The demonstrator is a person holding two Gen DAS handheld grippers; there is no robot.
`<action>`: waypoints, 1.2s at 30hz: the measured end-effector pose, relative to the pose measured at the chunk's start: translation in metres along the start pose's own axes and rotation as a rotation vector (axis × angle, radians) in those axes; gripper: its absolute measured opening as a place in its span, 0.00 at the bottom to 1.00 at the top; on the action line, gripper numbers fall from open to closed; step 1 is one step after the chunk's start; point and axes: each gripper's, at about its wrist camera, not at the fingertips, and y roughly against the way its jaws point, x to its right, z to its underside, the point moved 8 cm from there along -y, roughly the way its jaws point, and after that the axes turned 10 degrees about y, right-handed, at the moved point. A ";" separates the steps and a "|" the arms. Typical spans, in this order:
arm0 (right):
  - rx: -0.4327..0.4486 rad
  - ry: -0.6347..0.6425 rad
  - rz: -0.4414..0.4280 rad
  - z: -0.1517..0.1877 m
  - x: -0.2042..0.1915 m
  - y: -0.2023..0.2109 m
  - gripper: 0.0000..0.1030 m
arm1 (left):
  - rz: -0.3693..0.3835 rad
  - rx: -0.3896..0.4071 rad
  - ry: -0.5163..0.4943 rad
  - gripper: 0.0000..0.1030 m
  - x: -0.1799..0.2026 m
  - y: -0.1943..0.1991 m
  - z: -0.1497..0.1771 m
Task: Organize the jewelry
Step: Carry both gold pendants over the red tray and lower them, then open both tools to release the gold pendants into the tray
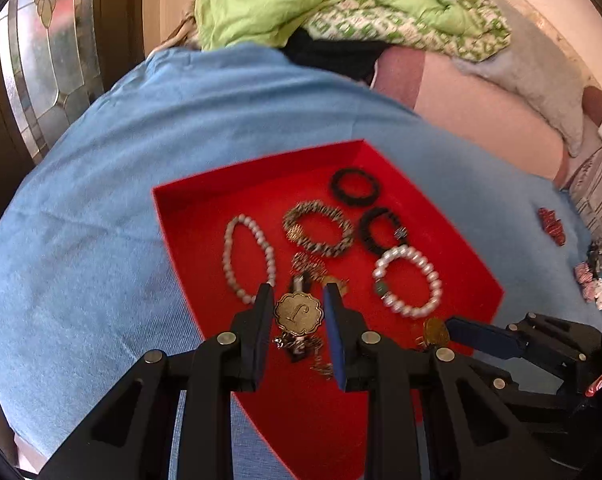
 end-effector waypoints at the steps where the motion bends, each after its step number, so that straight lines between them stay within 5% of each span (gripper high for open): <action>1: -0.007 0.003 0.002 0.001 0.000 -0.003 0.28 | -0.008 -0.009 -0.002 0.24 -0.002 -0.003 0.002; 33: -0.066 -0.031 0.047 0.011 0.019 -0.024 0.29 | -0.048 -0.064 -0.049 0.24 0.009 -0.023 0.012; 36: -0.055 -0.042 0.047 0.010 0.022 -0.017 0.31 | -0.049 -0.053 -0.036 0.32 0.007 -0.021 0.009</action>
